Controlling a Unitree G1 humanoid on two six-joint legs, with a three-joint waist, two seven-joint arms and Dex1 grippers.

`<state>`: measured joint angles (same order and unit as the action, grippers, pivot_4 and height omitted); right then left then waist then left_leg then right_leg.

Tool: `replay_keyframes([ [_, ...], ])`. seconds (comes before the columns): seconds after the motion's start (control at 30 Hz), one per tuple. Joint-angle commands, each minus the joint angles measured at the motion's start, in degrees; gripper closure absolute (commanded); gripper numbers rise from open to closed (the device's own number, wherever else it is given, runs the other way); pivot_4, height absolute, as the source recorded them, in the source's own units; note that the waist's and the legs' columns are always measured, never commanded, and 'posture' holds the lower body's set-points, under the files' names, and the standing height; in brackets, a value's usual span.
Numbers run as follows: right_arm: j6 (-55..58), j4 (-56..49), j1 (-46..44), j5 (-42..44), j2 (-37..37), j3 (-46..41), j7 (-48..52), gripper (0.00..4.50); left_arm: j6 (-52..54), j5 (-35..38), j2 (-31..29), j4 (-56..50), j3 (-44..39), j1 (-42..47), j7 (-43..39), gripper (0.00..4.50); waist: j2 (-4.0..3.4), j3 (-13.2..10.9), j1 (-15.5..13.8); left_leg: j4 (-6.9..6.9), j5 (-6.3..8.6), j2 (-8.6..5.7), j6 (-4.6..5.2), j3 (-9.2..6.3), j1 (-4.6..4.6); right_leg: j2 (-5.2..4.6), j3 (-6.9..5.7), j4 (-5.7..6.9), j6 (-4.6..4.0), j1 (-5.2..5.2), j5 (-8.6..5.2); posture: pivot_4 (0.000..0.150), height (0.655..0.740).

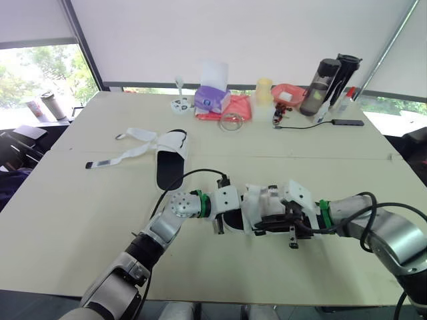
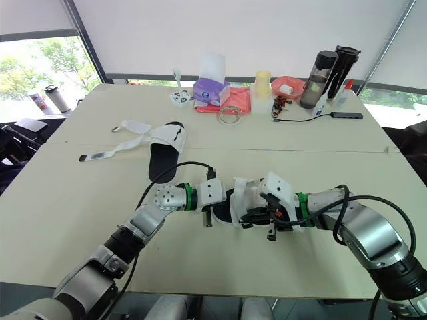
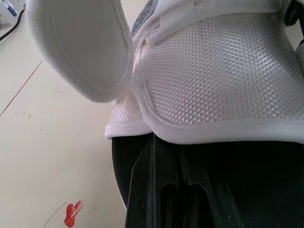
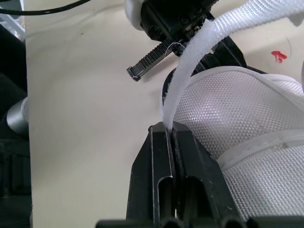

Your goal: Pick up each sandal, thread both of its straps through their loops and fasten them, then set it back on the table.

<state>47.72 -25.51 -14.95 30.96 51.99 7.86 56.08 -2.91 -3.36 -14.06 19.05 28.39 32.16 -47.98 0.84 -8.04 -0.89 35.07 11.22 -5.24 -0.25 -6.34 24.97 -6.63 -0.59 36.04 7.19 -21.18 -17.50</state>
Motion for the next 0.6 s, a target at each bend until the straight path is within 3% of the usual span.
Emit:
replay_keyframes([
  [0.03, 2.35, 0.98, 0.99, 2.19, -0.83, -0.72, 0.56, 3.93, 4.88, -4.03, -1.48, 6.78, 1.31, -2.56, 0.67, 4.50, 0.01, 0.00, -0.01, 0.00, 0.00, 0.00, 0.00, 0.00, 0.00, 0.00, 0.00, 0.00, 0.00, 0.00, 0.00, 0.150, 0.7400],
  [0.07, 3.13, 0.85, 1.13, 3.70, -1.25, -1.86, 0.66, 3.60, 4.88, -4.02, -1.47, 6.80, 1.30, -2.57, 0.69, 4.50, 0.01, -0.01, -0.01, 0.00, 0.00, 0.00, 0.00, 0.00, 0.00, 0.00, 0.00, 0.00, 0.00, 0.01, 0.00, 0.150, 0.7400],
  [0.3, 4.19, -2.97, 6.49, 9.30, -2.66, -12.51, -2.82, 0.02, 5.09, -3.81, -1.62, 6.65, 1.14, -2.78, 0.73, 4.50, 0.02, -0.04, -0.20, 0.01, 0.00, -0.01, 0.00, 0.00, 0.02, -0.04, 0.00, 0.00, 0.00, 0.01, 0.00, 0.150, 0.7400],
  [0.6, 12.30, -12.00, 25.22, 23.44, -5.42, -27.74, -8.78, 0.02, 4.07, -3.92, -2.40, 6.85, 1.12, -2.78, -0.78, 4.50, -0.01, -0.03, 0.03, -0.05, 0.00, 0.00, 0.00, 0.01, 0.07, -0.06, 0.02, 0.00, -0.02, -0.04, -0.02, 0.150, 0.7400],
])
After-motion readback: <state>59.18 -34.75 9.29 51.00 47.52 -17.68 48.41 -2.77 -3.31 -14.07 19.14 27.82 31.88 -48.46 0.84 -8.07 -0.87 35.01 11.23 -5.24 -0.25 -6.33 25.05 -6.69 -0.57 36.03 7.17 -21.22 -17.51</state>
